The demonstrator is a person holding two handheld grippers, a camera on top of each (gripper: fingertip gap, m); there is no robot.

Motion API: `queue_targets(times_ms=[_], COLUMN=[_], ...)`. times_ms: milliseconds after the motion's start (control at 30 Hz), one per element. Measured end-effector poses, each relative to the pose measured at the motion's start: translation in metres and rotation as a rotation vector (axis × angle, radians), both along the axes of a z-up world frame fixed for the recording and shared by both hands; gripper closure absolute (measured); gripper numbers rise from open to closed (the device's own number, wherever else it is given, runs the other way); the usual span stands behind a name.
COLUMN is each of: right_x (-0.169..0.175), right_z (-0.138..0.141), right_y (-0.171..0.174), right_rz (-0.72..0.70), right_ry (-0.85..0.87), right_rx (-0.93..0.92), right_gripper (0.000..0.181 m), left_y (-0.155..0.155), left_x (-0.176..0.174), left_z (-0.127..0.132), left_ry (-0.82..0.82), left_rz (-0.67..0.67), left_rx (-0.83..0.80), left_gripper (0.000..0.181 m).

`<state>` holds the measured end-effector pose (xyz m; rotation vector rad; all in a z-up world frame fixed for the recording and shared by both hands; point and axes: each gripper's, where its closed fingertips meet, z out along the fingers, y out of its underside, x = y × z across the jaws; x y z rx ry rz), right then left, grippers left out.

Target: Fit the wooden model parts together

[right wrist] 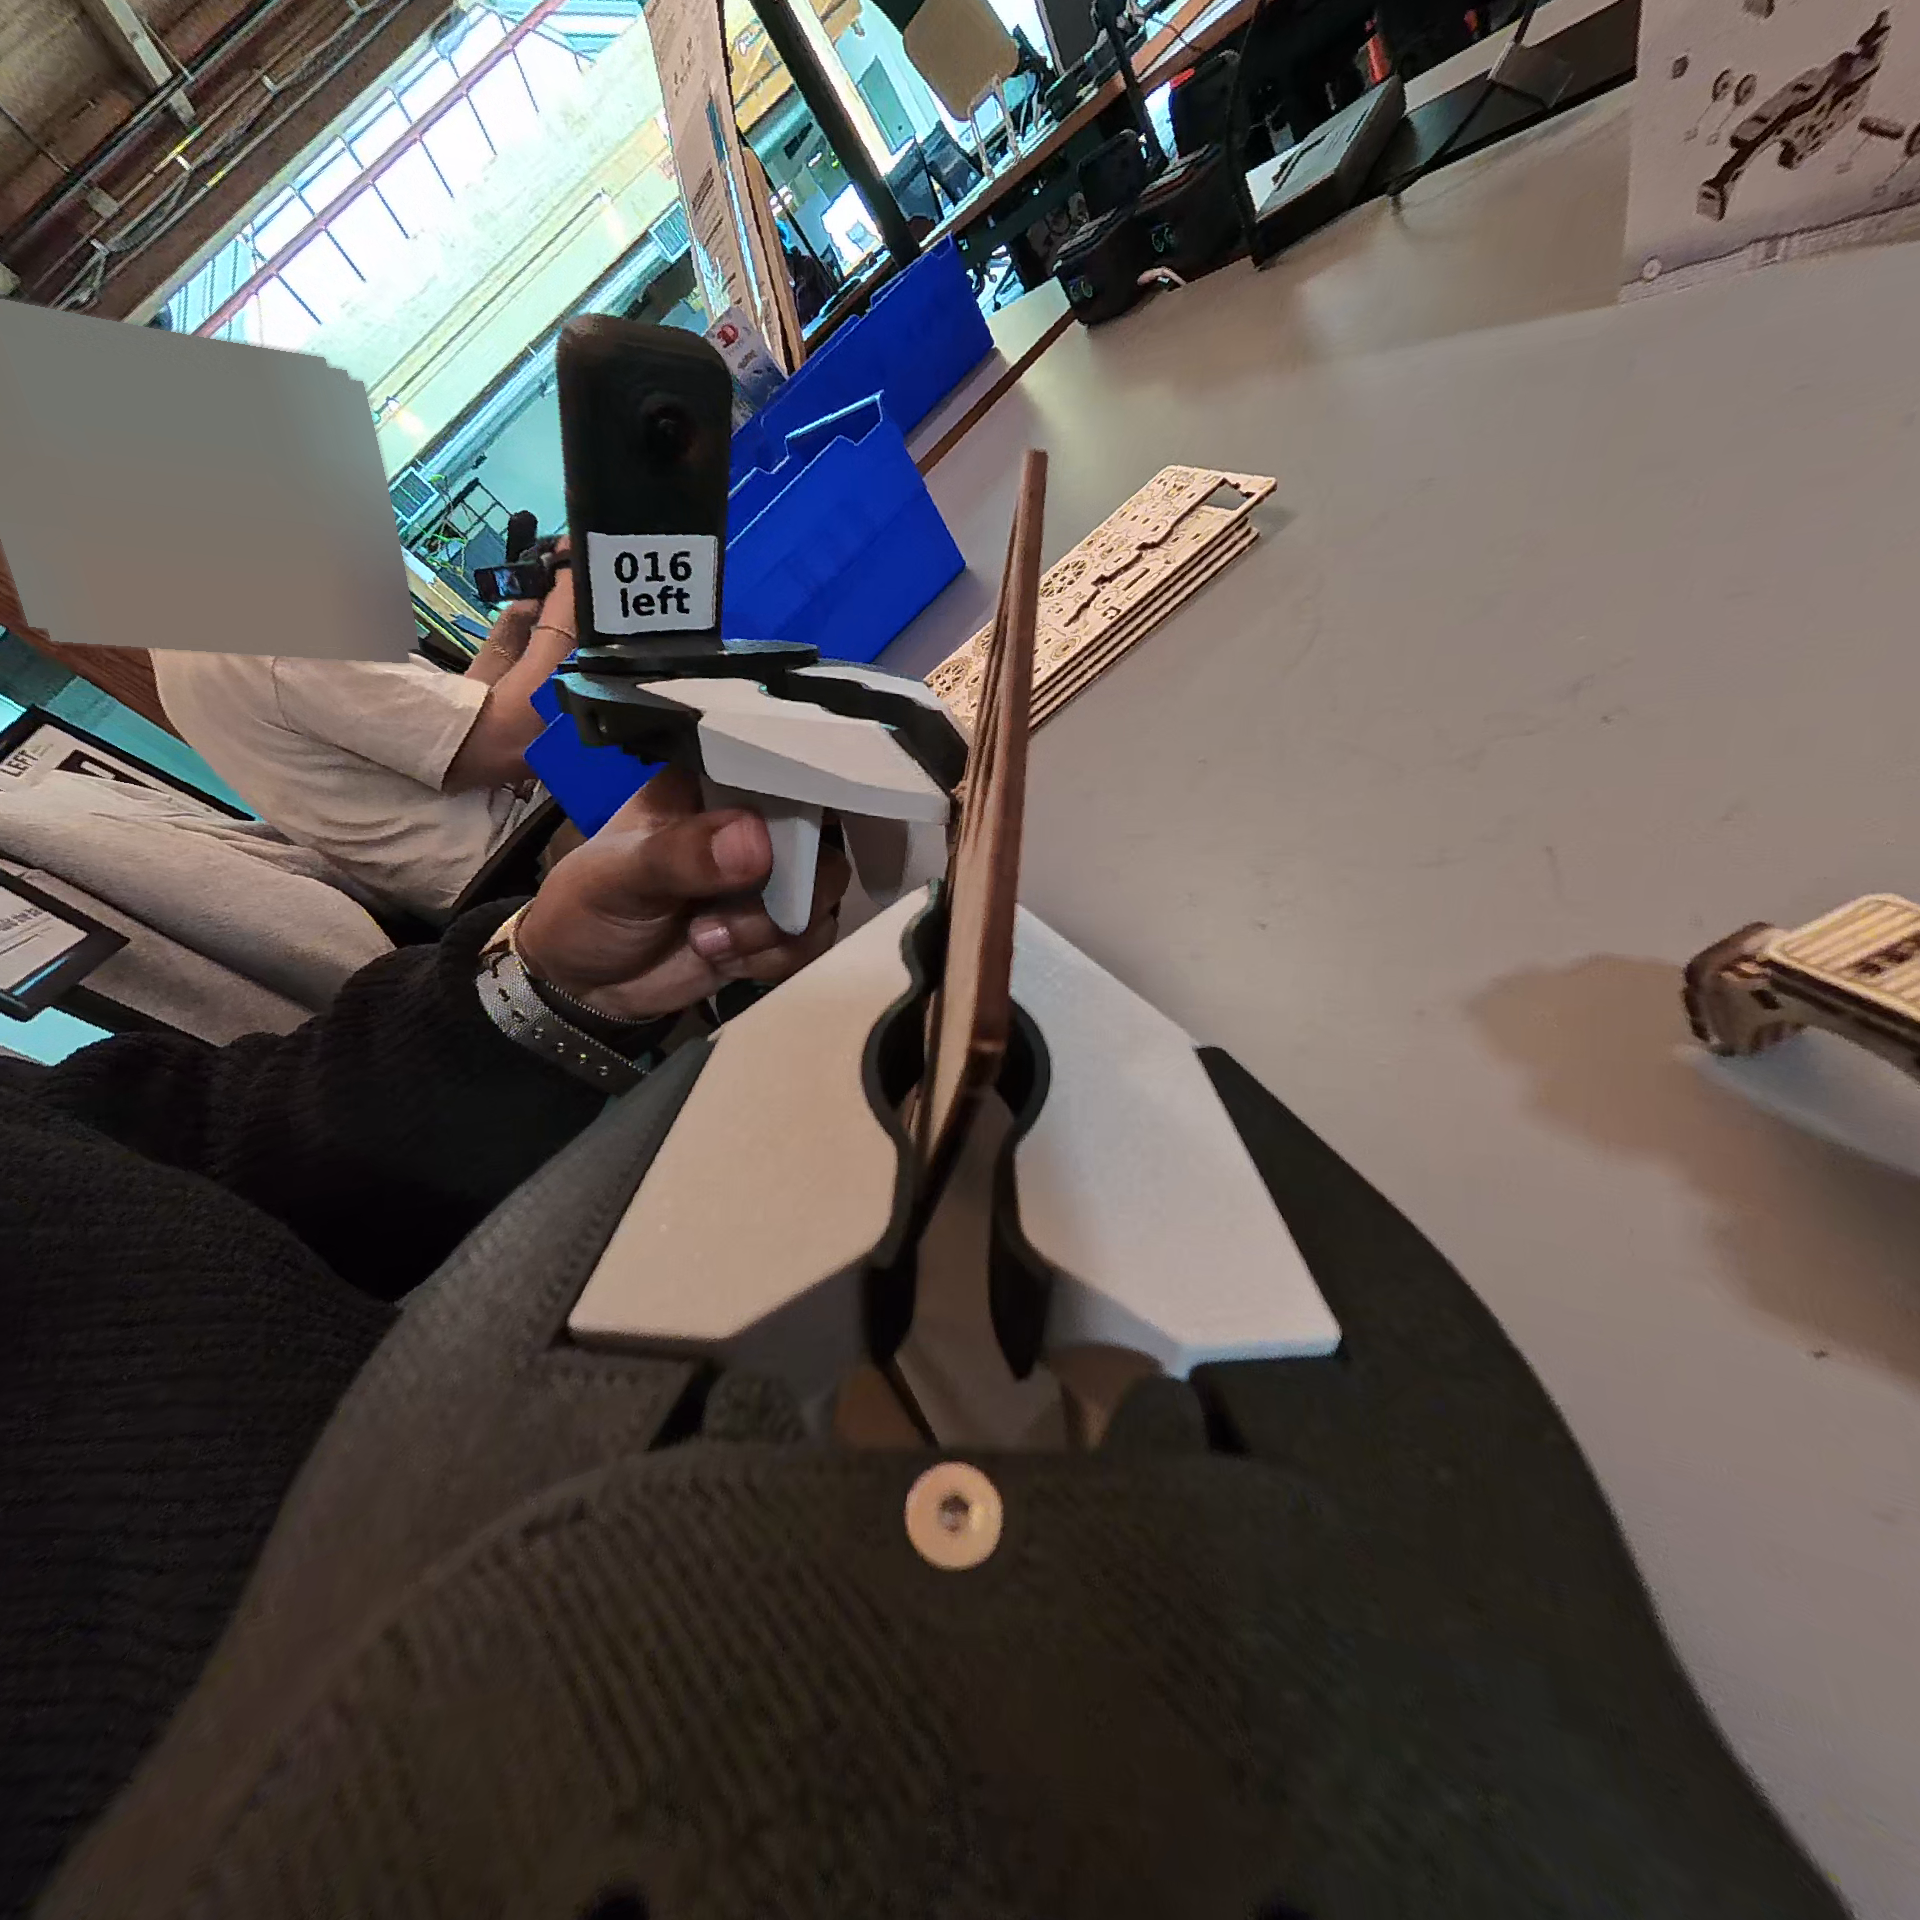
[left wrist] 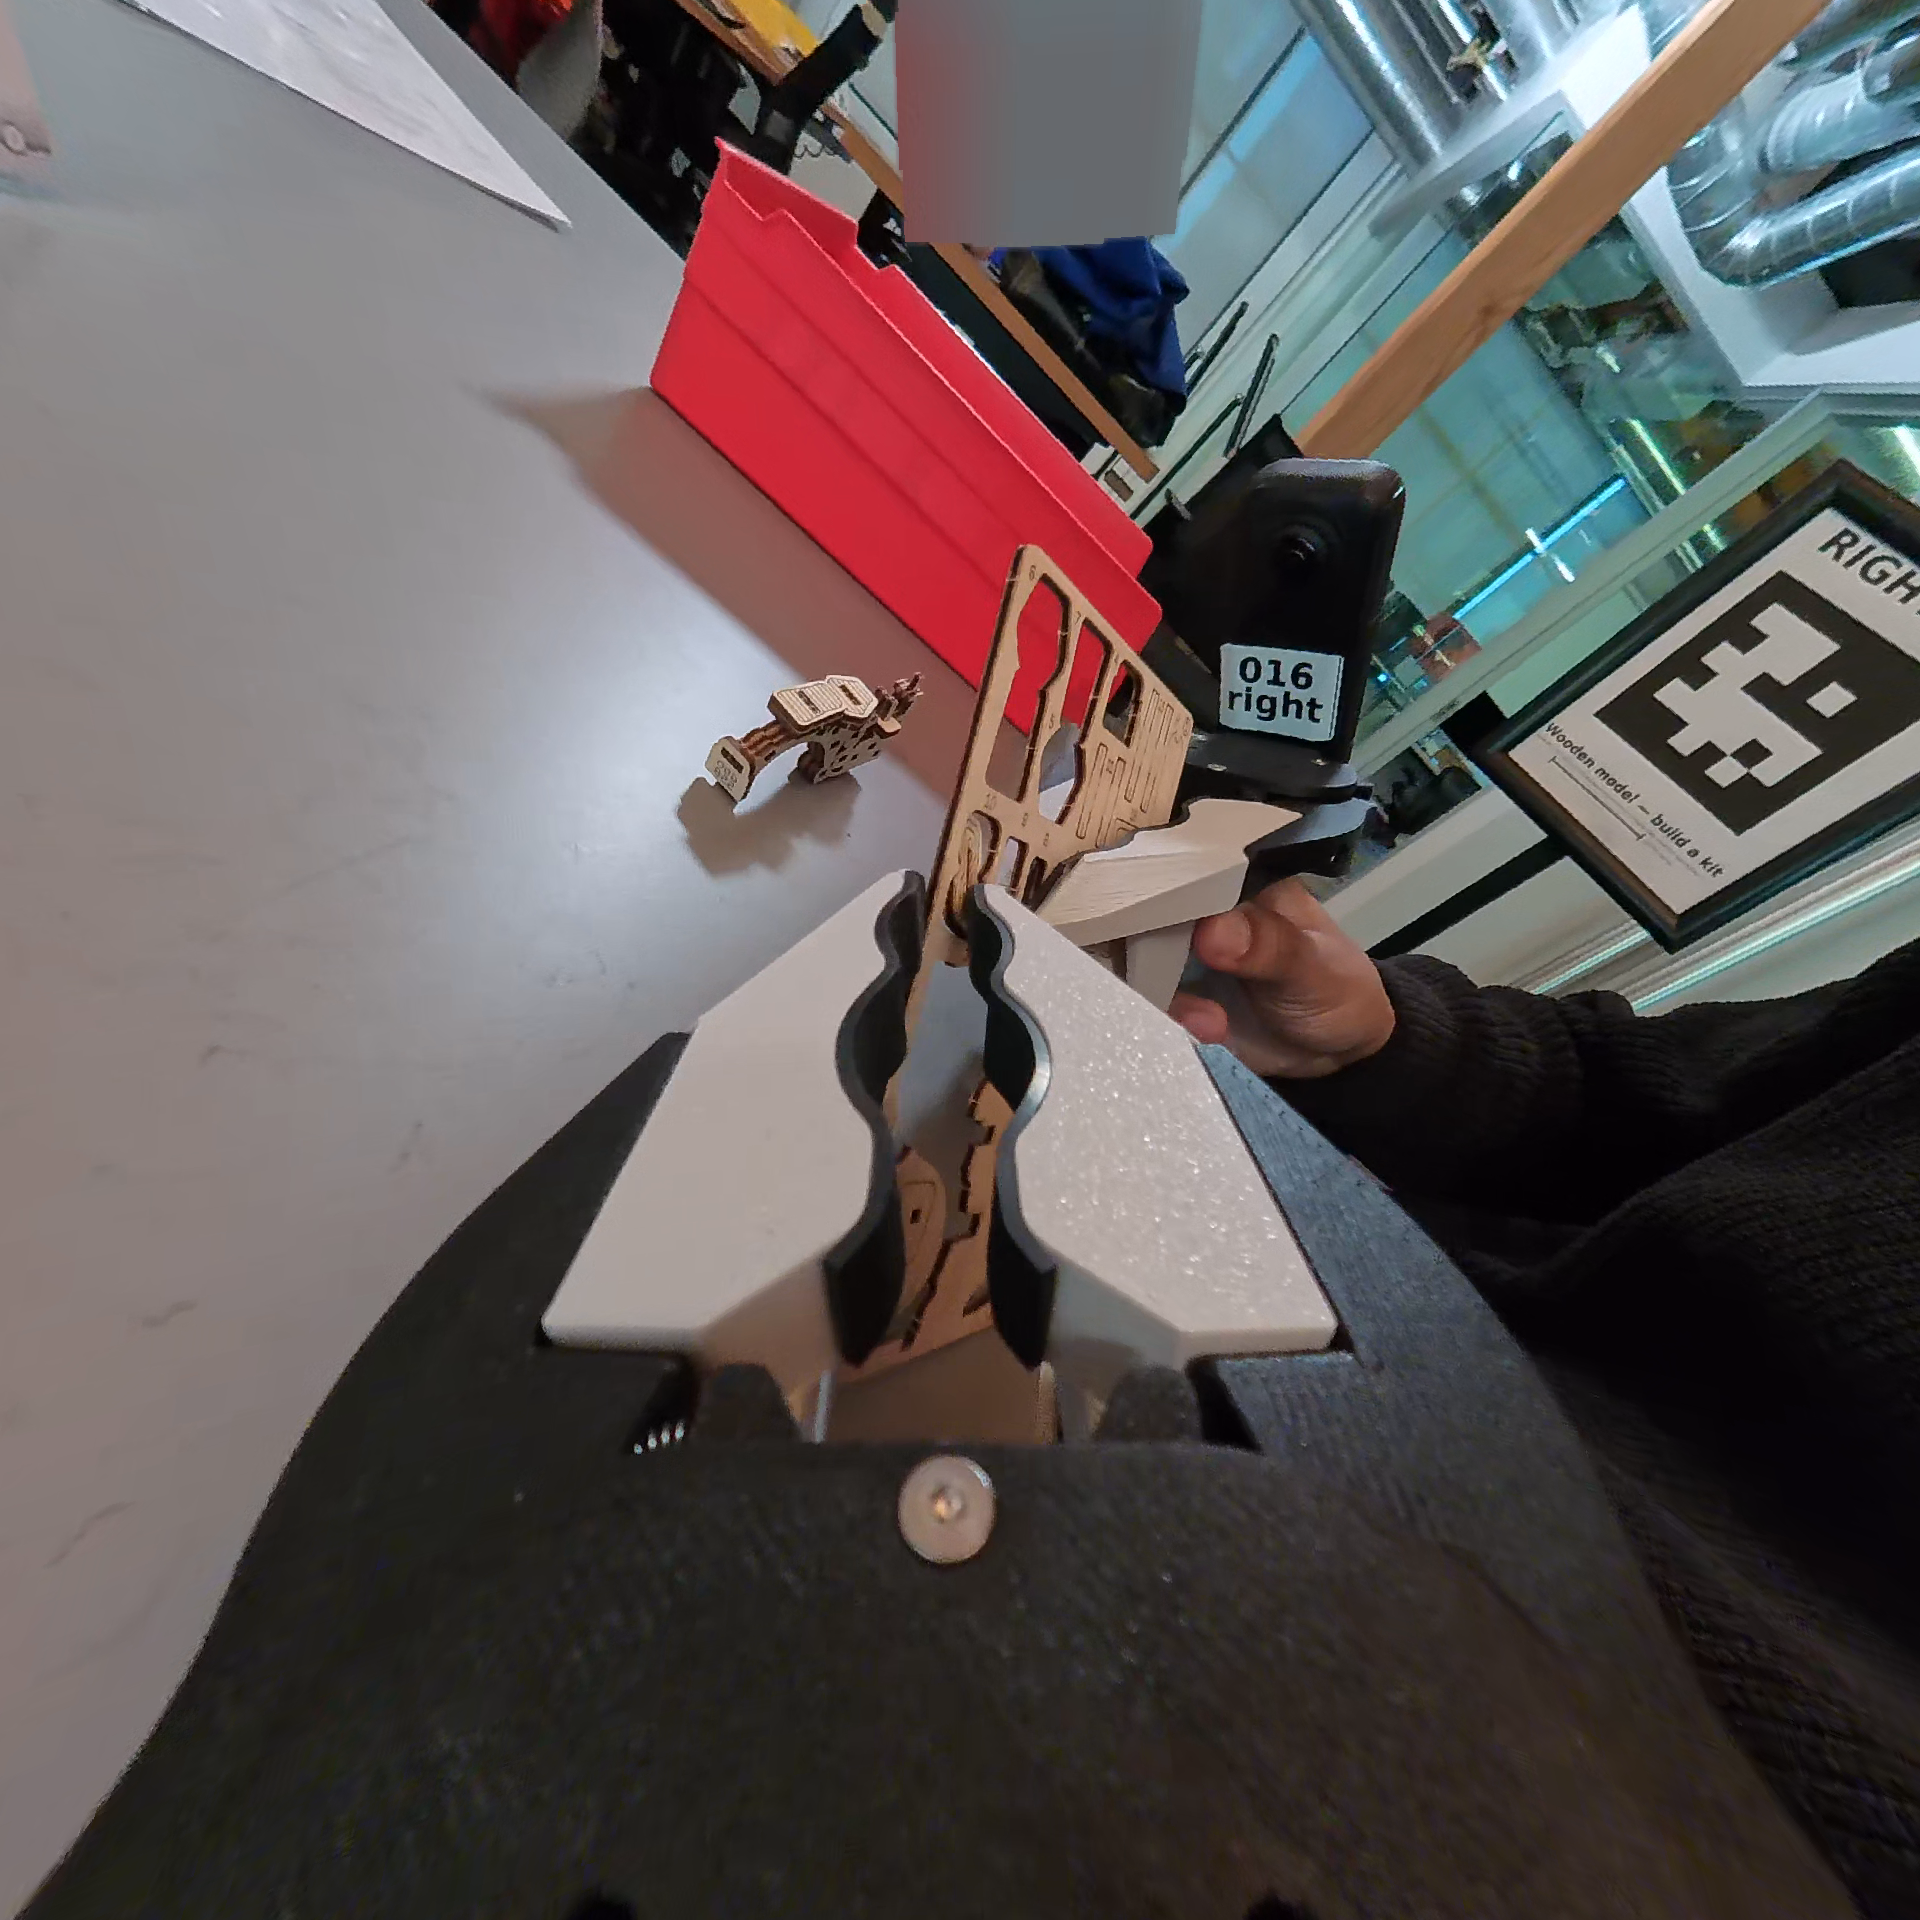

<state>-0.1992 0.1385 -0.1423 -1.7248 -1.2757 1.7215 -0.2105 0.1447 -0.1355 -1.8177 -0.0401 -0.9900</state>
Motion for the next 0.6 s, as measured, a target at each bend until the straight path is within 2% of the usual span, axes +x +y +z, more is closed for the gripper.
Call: queue_targets(times_ms=[367,500,600], right_x=[-0.001,-0.001,0.0], right_z=[-0.003,-0.003,-0.001], right_y=[0.0,0.001,0.003], right_rz=[-0.001,-0.001,-0.002], right_ry=[-0.012,-0.003,0.005], right_rx=[-0.002,-0.026,-0.068], right_gripper=[0.178,0.178,0.178], left_y=[0.002,0.002,0.001], left_x=[-0.001,-0.001,-0.003], left_z=[-0.006,-0.003,0.009], left_ry=[0.146,0.06,-0.088], left_rz=[0.041,0.024,0.006], left_rx=[-0.003,0.008,0.044], left_gripper=[0.178,0.176,0.169])
